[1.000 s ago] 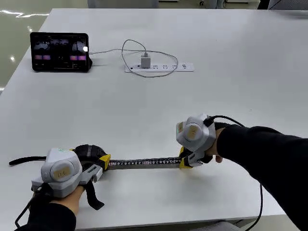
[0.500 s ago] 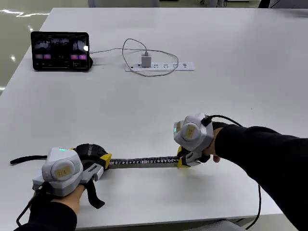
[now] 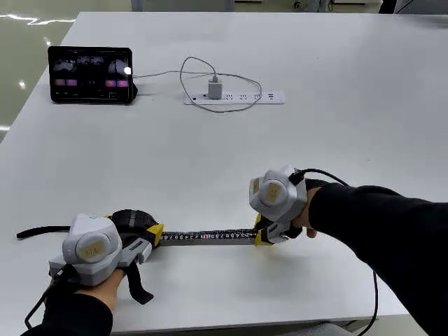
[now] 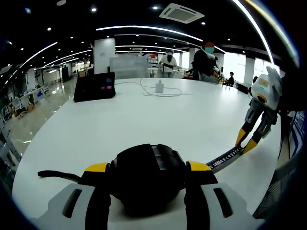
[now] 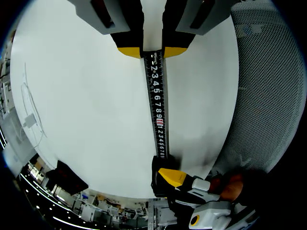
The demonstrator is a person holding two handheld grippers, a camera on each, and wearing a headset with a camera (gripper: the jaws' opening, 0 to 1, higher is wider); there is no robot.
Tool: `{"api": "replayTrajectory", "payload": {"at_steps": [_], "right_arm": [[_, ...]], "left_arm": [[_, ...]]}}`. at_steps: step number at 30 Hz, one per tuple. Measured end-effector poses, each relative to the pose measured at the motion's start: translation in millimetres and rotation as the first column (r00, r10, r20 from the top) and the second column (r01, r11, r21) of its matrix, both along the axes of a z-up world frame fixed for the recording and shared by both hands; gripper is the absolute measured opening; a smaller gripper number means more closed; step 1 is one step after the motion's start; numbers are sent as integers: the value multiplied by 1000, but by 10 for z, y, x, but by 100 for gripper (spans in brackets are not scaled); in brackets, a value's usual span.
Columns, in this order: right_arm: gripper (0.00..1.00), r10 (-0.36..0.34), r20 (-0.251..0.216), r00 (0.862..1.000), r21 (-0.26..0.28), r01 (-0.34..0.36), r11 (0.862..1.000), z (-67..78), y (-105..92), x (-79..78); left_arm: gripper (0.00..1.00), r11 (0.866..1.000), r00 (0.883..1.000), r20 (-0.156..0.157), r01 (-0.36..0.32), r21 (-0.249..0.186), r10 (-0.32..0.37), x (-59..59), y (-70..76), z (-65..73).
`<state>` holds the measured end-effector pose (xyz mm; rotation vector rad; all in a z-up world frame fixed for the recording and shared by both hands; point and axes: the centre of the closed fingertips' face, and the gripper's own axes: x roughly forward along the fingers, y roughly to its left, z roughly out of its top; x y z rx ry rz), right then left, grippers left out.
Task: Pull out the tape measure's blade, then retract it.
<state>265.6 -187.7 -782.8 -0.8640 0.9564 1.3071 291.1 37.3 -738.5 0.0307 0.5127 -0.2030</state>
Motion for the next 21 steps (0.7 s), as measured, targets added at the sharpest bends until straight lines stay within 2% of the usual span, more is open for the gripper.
{"api": "replayTrajectory", "payload": {"at_steps": [21], "right_arm": [[10,-1,-9,1000,5,1,1000,-5,166,12]], "left_arm": [[57,1000,1000,1,1,0,-1,4,4,-3]]}}
